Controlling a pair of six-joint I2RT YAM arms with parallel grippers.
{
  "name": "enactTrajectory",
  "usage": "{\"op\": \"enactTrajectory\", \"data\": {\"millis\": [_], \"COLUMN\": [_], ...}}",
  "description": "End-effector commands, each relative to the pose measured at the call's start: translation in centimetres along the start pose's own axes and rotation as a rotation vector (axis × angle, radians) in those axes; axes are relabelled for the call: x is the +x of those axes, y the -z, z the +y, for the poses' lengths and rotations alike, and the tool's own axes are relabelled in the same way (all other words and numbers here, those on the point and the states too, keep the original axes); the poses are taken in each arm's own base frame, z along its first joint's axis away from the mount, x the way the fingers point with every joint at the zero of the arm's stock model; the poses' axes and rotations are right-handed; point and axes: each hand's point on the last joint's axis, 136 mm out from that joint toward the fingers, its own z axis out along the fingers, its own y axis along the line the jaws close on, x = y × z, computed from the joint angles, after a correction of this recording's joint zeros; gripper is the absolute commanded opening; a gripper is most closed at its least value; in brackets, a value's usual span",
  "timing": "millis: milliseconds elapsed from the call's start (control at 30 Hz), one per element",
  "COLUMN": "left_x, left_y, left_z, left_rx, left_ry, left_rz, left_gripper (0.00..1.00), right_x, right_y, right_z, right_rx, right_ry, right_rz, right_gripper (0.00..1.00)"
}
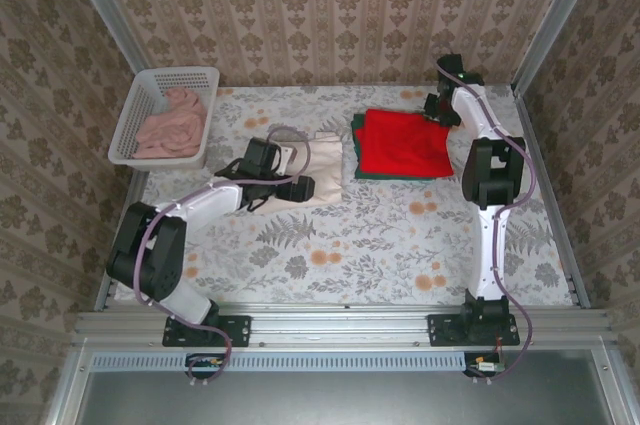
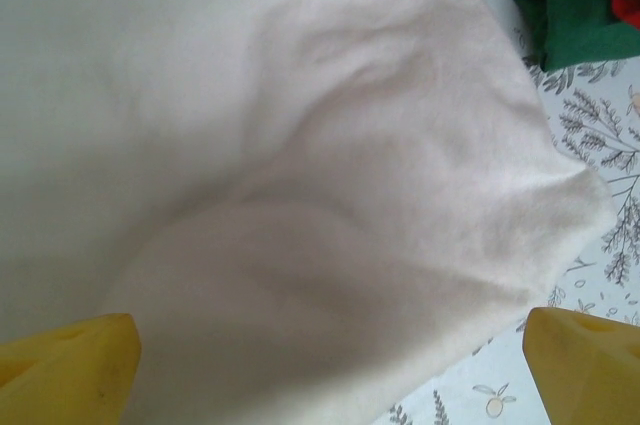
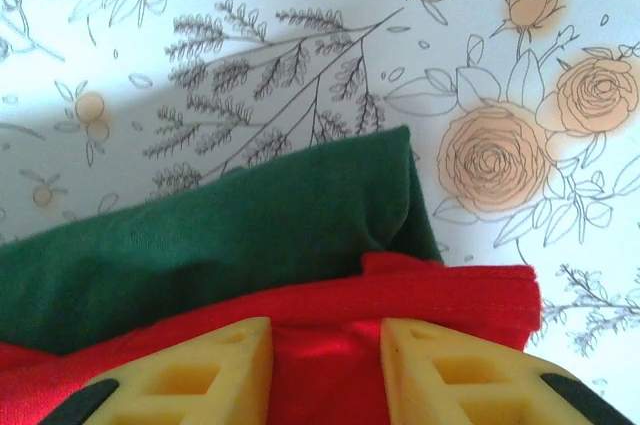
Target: Fold and stack the t-shirts
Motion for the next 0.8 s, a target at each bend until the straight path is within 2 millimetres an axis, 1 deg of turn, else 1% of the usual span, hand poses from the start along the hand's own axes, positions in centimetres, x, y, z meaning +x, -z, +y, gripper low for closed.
{"op": "enactTrajectory", "data": {"millis": [0,33,100,167,267,300,333,367,400,433,500,567,667,733,767], "left_x": [0.5,0.6,0.7,0.9,0.9,0.9,0.9,0.9,0.9,1.0,0.9,0.7,0.8,0.8,0.2], "left_y": [0.8,0.9,1.1,1.4,2.1,2.4,2.7,2.9,3.3,3.6,4.1,4.6,5.1,5.1,5.1], "left_z": [0.7,0.7,0.9,1.3,2.4,2.9,3.4,3.5,5.2,6.1,7.4,8.8,10.8,11.5,11.7], "left_rx": [-0.032,-0.033,-0.047,-0.070,-0.119,-0.140,-0.158,-0.165,-0.201,-0.224,-0.249,-0.278,-0.291,-0.261,-0.246], "left_ry": [0.012,0.013,0.015,0.021,0.047,0.066,0.086,0.094,0.147,0.182,0.228,0.270,0.367,0.412,0.418], "left_rz": [-0.001,-0.001,-0.003,-0.008,-0.026,-0.031,-0.040,-0.043,-0.055,-0.061,-0.075,-0.089,-0.096,-0.110,-0.126], "left_gripper": [1.00,1.00,1.00,1.00,1.00,1.00,1.00,1.00,1.00,1.00,1.00,1.00,1.00,1.00,1.00], "right_x": [-2.6,-2.7,-3.1,-3.6,-5.0,-5.4,-5.5,-5.4,-5.0,-4.4,-2.8,0.1,5.9,11.3,13.5], "right_y": [0.2,0.0,0.3,1.8,5.6,7.3,9.0,10.3,11.7,13.0,15.1,16.2,17.6,17.6,17.9], "right_z": [1.8,2.4,2.9,3.5,3.8,3.7,3.6,3.4,3.3,3.3,3.8,4.9,7.8,10.8,12.4], "right_rx": [-0.105,-0.134,-0.158,-0.176,-0.191,-0.188,-0.178,-0.161,-0.142,-0.126,-0.112,-0.141,-0.215,-0.296,-0.343], "right_ry": [-0.035,-0.031,-0.033,-0.025,-0.014,-0.010,-0.002,0.004,0.014,0.030,0.059,0.076,0.108,0.144,0.165], "right_rz": [-0.078,-0.078,-0.077,-0.085,-0.135,-0.154,-0.168,-0.180,-0.187,-0.194,-0.214,-0.216,-0.226,-0.203,-0.201], "right_gripper": [0.41,0.43,0.47,0.50,0.61,0.67,0.71,0.73,0.75,0.78,0.83,0.84,0.84,0.83,0.83]}}
